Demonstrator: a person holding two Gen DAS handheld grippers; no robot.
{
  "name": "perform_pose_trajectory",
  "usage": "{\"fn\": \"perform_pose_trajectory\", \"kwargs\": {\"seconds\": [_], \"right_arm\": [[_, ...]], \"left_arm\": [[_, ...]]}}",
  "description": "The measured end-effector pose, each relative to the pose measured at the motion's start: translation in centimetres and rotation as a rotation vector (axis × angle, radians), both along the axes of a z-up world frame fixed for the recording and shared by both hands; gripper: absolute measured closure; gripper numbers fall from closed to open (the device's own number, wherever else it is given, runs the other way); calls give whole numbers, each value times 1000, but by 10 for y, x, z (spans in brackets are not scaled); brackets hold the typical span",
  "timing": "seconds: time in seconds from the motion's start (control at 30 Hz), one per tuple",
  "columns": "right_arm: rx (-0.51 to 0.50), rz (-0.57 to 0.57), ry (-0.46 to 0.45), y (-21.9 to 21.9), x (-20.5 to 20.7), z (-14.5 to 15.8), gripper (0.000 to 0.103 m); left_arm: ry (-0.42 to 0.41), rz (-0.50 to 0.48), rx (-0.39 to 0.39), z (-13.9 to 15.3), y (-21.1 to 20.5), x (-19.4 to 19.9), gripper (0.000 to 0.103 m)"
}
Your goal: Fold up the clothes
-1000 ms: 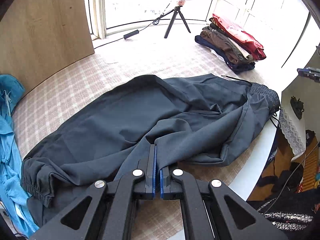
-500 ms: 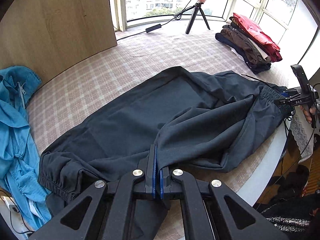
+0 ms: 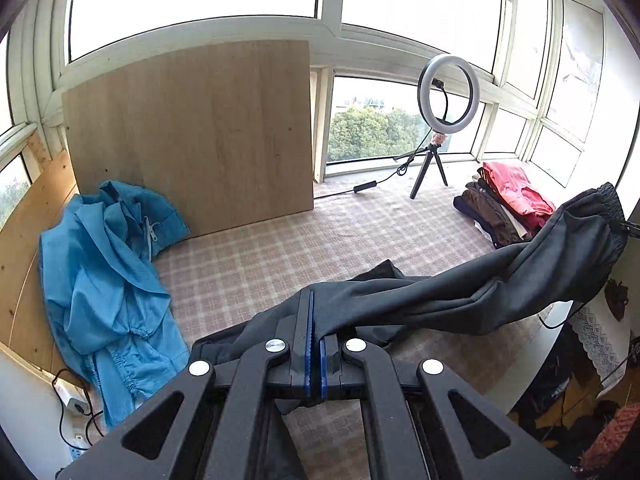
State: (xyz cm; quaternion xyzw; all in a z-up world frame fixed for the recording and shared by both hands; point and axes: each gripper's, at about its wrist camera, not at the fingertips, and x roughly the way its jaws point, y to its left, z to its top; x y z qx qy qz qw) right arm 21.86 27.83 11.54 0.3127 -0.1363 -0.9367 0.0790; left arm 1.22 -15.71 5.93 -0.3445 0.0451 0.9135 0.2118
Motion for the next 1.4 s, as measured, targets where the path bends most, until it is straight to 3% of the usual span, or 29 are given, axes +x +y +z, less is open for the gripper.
{"fn": "perform_pose_trajectory", "kwargs": {"seconds": [0.1, 0.23, 0.3, 0.37, 0.47, 0.53, 0.63, 0.7, 0.73, 0.8, 0.83, 0.87, 0.97, 1.1, 1.23, 1.3, 1.4], "right_arm": [[-31, 0, 85, -11, 1, 34, 92], [5, -22, 47, -8, -39, 28, 92], [-1, -35, -5, 4, -75, 6, 92], [54, -66, -48, 16, -118, -21, 93], [52, -121, -126, 49, -200, -60, 93], [123, -184, -187, 72, -261, -83, 93], [211, -301, -341, 111, -343, -126, 79], [231, -343, -409, 130, -359, -145, 78], [224, -332, -406, 135, -356, -149, 72], [202, -302, -382, 138, -336, -154, 51], [193, -285, -382, 136, -321, -158, 41], [184, -261, -391, 131, -305, -166, 39], [190, -235, -446, 114, -256, -199, 39], [143, -318, -510, 109, -206, -248, 39], [85, -440, -520, 119, -193, -271, 39], [93, -454, -483, 123, -182, -248, 39], [105, -474, -427, 128, -167, -214, 39]], "left_arm": [[39, 10, -14, 29, -17, 5, 101], [6, 1, -73, 26, -10, -27, 101], [-38, 2, -96, 10, 2, -59, 101], [-86, 3, -127, -12, 18, -97, 101], [-142, 11, -151, -39, 50, -169, 101], [-162, 14, -186, -56, 81, -217, 101], [-217, 40, -263, -85, 123, -277, 99], [-238, 34, -278, -99, 132, -287, 93], [-234, 18, -283, -102, 131, -283, 87], [-218, -18, -314, -108, 128, -268, 73], [-209, -30, -343, -111, 125, -260, 72], [-209, -42, -370, -115, 121, -252, 72], [-235, -120, -393, -120, 111, -221, 74], [-252, -283, -374, -129, 117, -147, 70], [-338, -419, -393, -162, 139, -91, 68], [-381, -478, -421, -180, 152, -66, 68], [-385, -432, -334, -158, 129, -57, 69]]}}
